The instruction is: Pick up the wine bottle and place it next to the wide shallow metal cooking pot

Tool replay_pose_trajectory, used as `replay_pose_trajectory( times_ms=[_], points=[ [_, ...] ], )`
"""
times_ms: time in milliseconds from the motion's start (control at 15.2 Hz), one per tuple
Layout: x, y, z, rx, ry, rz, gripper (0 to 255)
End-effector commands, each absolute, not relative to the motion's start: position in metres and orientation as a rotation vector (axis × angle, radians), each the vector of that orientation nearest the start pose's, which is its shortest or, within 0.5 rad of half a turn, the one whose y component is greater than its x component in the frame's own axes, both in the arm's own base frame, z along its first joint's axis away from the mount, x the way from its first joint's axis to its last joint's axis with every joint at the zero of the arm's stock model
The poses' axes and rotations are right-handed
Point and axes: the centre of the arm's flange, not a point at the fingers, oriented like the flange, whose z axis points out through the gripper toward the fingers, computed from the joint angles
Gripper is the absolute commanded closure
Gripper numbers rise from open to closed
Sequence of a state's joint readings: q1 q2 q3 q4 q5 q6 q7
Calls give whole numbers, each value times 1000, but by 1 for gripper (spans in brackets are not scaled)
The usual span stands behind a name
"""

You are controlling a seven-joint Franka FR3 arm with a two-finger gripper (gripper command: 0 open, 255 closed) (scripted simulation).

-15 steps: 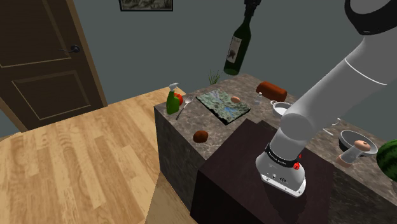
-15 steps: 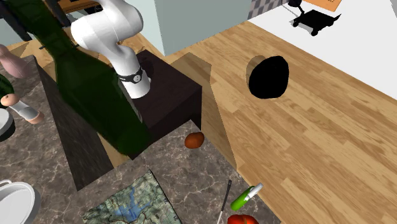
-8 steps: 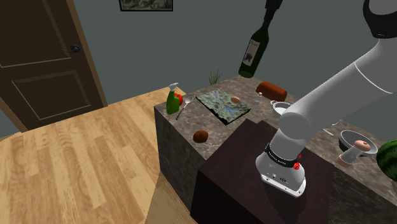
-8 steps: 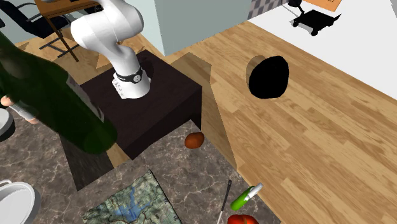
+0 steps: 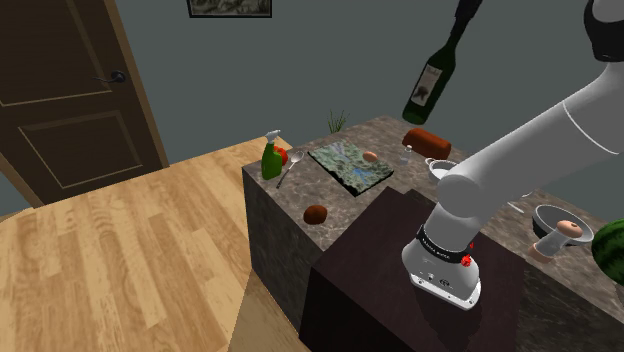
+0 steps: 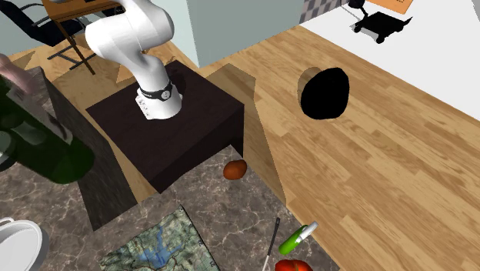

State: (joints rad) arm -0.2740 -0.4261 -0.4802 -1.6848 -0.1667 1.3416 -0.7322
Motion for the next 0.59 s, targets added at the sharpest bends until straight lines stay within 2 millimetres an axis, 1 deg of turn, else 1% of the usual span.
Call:
replay_pose_trajectory(
  times_ms=[0, 528],
  points=[
    [217, -353, 726, -3141, 43, -73, 255],
    [134, -419, 726, -3141, 43, -73, 255]
  ],
)
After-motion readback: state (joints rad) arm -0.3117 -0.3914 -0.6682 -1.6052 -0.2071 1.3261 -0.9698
